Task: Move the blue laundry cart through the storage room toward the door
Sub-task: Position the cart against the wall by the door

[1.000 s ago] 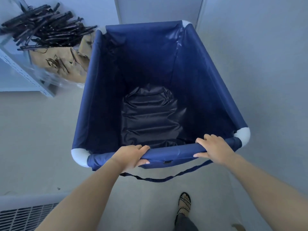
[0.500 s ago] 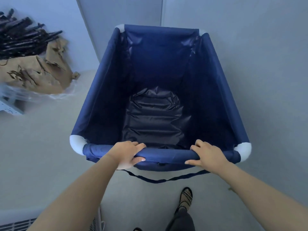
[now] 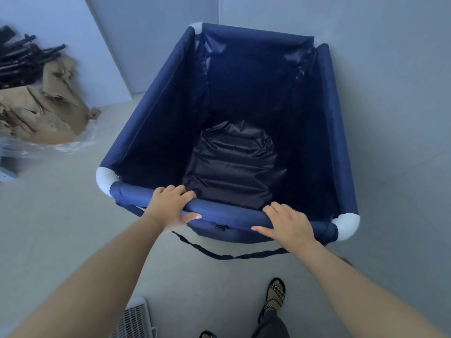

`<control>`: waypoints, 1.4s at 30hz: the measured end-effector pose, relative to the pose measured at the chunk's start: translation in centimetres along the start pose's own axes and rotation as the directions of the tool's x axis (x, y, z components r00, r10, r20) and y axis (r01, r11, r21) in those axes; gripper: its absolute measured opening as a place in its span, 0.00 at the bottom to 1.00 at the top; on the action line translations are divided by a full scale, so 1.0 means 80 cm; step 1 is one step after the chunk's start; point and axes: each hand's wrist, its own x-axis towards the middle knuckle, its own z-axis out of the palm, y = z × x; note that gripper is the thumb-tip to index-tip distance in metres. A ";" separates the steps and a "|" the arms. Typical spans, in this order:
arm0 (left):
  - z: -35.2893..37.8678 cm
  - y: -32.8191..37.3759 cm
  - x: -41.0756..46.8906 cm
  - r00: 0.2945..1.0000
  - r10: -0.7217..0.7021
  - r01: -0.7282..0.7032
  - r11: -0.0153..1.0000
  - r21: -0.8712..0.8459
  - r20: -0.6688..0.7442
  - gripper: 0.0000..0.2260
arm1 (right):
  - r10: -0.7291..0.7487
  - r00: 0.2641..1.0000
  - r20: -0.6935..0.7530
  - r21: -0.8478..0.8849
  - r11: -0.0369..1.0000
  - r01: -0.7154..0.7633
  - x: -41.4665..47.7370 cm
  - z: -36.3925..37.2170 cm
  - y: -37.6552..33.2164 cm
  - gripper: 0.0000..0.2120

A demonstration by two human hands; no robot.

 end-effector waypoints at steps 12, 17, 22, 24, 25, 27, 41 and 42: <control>-0.002 0.030 0.044 0.993 -0.106 0.109 0.991 -0.073 0.047 0.23 | -0.115 0.989 0.095 0.009 0.993 0.115 0.043 0.009 0.071 0.25; -0.008 0.096 0.071 0.983 -0.176 0.182 0.969 -0.169 0.051 0.20 | -0.144 0.951 0.273 0.046 0.989 0.137 0.056 0.018 0.155 0.29; -0.015 0.179 0.111 0.969 -0.241 0.246 0.953 -0.175 0.050 0.21 | -0.178 0.912 0.370 -0.020 0.980 0.200 0.069 0.021 0.251 0.29; -0.016 0.207 0.127 0.962 -0.269 0.272 0.946 -0.177 0.038 0.22 | -0.188 0.906 0.379 -0.020 0.977 0.211 0.075 0.021 0.283 0.28; -0.017 0.217 0.134 0.958 -0.283 0.285 0.942 -0.178 0.034 0.22 | -0.193 0.904 0.381 -0.006 0.977 0.211 0.077 0.021 0.296 0.28; -0.020 0.232 0.145 0.949 -0.314 0.315 0.927 -0.203 0.036 0.22 | -0.195 0.897 0.396 0.043 0.980 0.194 0.084 0.019 0.314 0.27; -0.035 0.200 0.122 0.947 -0.322 0.312 0.921 -0.234 -0.002 0.21 | 0.062 0.913 0.403 0.072 0.992 -0.099 0.068 0.014 0.279 0.25; -0.033 0.203 0.121 0.941 -0.337 0.322 0.913 -0.252 -0.020 0.20 | 0.064 0.907 0.416 0.081 0.991 -0.107 0.069 0.014 0.279 0.25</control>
